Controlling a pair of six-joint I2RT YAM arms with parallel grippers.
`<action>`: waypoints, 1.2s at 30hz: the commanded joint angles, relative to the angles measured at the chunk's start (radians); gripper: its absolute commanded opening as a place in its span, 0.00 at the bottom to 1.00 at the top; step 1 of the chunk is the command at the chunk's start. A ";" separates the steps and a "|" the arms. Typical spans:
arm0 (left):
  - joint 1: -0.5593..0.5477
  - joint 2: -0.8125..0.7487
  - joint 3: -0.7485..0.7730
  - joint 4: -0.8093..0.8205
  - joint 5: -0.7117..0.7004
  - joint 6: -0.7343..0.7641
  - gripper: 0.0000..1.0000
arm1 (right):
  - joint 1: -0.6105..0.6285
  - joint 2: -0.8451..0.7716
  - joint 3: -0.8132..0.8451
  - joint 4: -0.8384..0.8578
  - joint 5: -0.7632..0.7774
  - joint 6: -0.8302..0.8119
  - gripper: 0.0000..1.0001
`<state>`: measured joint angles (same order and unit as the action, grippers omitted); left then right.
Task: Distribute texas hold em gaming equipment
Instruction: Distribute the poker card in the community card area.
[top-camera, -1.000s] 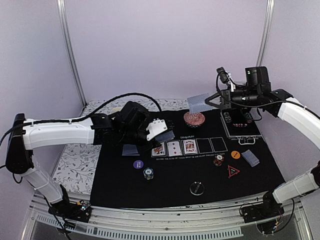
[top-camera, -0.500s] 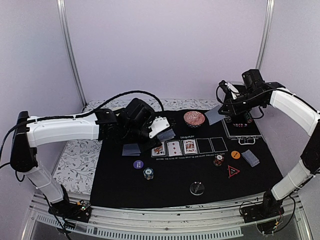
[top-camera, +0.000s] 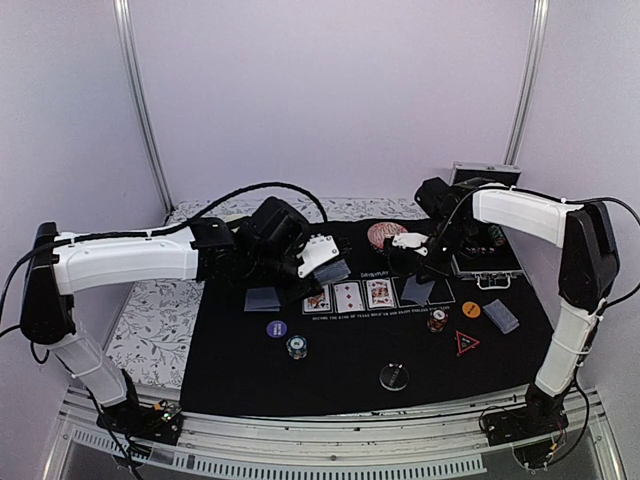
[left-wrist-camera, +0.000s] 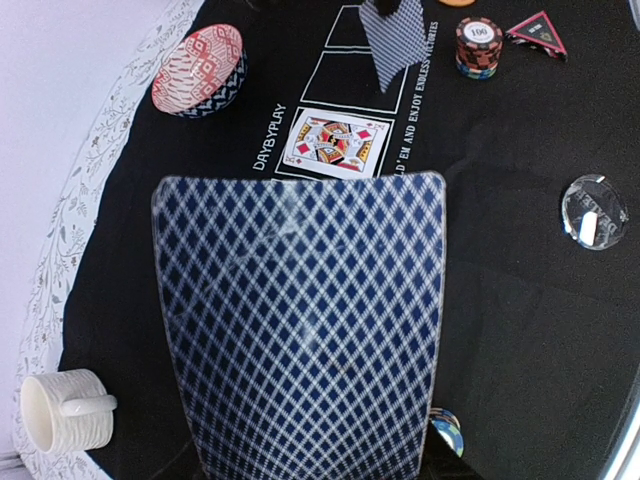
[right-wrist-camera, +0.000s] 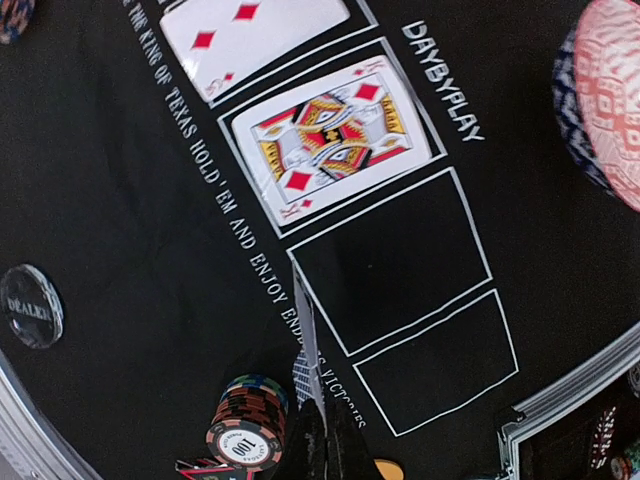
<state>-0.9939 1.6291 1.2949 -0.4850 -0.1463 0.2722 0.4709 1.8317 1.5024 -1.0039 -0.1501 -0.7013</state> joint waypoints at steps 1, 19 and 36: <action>0.001 -0.019 -0.009 0.010 0.001 0.004 0.43 | 0.046 0.023 0.018 -0.074 0.091 -0.185 0.02; 0.001 -0.022 -0.023 0.014 -0.010 0.013 0.43 | 0.085 0.109 0.034 -0.026 0.152 -0.362 0.02; 0.002 -0.021 -0.031 0.020 -0.018 0.021 0.43 | 0.087 0.196 0.062 0.131 0.167 -0.475 0.02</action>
<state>-0.9943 1.6291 1.2762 -0.4843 -0.1593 0.2844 0.5499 1.9915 1.5303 -0.9077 0.0223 -1.1435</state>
